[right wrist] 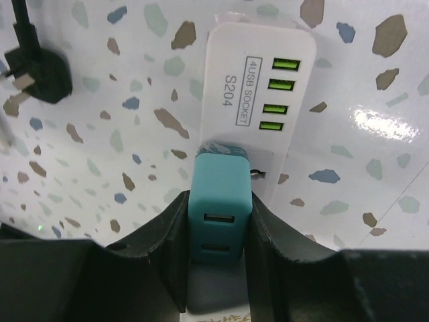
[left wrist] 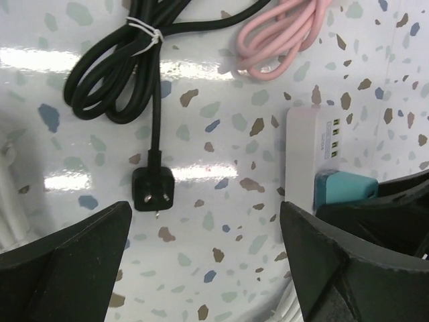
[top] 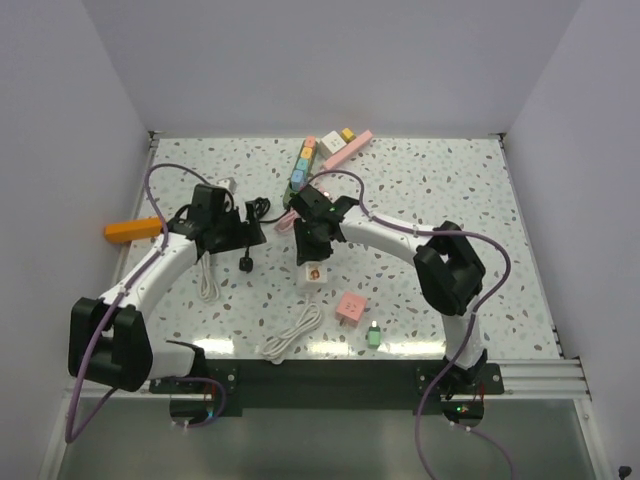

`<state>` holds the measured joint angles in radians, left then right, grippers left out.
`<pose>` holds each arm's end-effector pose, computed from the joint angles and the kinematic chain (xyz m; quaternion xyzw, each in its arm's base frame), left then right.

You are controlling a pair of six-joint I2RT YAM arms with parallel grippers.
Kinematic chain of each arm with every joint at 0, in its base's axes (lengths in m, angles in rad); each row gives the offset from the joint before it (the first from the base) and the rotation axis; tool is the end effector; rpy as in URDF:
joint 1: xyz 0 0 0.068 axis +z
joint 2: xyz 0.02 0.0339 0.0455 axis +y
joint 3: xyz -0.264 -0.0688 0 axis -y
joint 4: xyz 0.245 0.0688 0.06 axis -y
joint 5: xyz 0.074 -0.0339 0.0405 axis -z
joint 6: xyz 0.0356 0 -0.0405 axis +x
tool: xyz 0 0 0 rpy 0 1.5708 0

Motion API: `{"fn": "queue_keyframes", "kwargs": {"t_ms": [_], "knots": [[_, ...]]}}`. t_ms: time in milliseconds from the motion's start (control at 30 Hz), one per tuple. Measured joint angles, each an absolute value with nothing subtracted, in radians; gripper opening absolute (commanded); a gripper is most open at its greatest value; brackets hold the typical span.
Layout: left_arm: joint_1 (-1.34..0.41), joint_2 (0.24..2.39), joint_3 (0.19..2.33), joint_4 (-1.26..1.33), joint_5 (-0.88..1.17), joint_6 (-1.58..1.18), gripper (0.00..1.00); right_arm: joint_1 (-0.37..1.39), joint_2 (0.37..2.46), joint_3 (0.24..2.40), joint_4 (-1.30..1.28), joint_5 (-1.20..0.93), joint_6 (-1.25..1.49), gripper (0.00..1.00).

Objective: Pull the plug off the socket

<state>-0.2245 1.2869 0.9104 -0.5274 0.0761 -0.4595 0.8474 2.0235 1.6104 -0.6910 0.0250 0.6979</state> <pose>0.2565 -0.0613 0.2466 -0.0983 0.9392 -0.1436 0.2961 0.2875 0.3242 0.2096 -0.0698 0.9703 0.1527 0.1741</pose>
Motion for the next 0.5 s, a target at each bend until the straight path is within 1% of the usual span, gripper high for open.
{"fn": "queue_keyframes", "kwargs": {"t_ms": [200,367,500], "knots": [[-0.225,1.398,0.853,-0.332,0.229,-0.519,0.99,0.795,1.969,1.494,-0.587,-0.152,0.607,0.00],[-0.234,1.478,0.799,-0.171,0.330,-0.591,1.00,0.789,1.939,1.423,-0.491,-0.236,0.589,0.00],[-0.250,1.538,0.780,-0.048,0.367,-0.653,1.00,0.791,1.934,1.390,-0.433,-0.292,0.595,0.00]]}}
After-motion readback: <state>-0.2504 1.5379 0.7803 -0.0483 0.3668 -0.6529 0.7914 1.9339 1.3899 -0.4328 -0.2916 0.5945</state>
